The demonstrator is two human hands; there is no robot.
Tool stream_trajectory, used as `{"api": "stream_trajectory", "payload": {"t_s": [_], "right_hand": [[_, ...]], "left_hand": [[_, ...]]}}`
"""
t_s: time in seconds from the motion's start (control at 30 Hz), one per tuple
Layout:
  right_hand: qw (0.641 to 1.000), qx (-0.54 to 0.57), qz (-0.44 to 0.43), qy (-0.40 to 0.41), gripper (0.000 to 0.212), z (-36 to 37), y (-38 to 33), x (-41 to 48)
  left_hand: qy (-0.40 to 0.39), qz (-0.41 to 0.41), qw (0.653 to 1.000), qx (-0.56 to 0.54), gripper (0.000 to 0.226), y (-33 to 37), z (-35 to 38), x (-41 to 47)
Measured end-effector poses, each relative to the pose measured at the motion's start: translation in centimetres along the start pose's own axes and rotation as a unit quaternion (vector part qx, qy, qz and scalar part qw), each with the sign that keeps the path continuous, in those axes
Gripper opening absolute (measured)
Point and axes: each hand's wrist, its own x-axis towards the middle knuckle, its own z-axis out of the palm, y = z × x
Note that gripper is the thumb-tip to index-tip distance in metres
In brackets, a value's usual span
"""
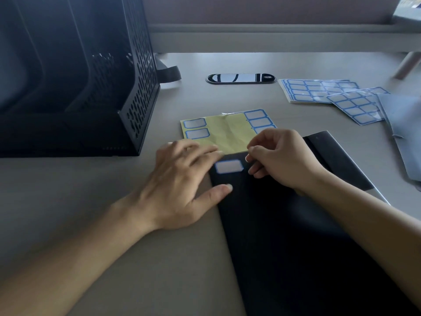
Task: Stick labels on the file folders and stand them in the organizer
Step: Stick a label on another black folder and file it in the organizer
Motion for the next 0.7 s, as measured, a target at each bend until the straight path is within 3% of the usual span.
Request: {"api": "stream_trajectory", "payload": {"t_s": [0.13, 0.27, 0.5, 0.7], "right_hand": [[0.993, -0.094, -0.067, -0.025, 0.032, -0.3, 0.3, -0.6], [0.911, -0.322, -0.253, -0.048, 0.043, -0.4, 0.1, -1.7], [0.827, -0.488, -0.209, -0.184, 0.056, -1.4, -0.6, -2.4], [0.814, -0.507, -0.202, -0.2, 0.067, -1.6, -1.2, -3.6]], "left_hand": [[0.026, 0.025, 0.999, -0.001, 0.057, -0.9, 0.0, -0.4], [0.027, 0.067, 0.997, 0.009, 0.051, -0.9, 0.5, -0.1], [-0.001, 0.035, 0.999, -0.024, 0.057, -0.6, 0.1, 0.2], [-0.032, 0.03, 0.999, -0.015, 0.057, -0.5, -0.1, 0.0]]}}
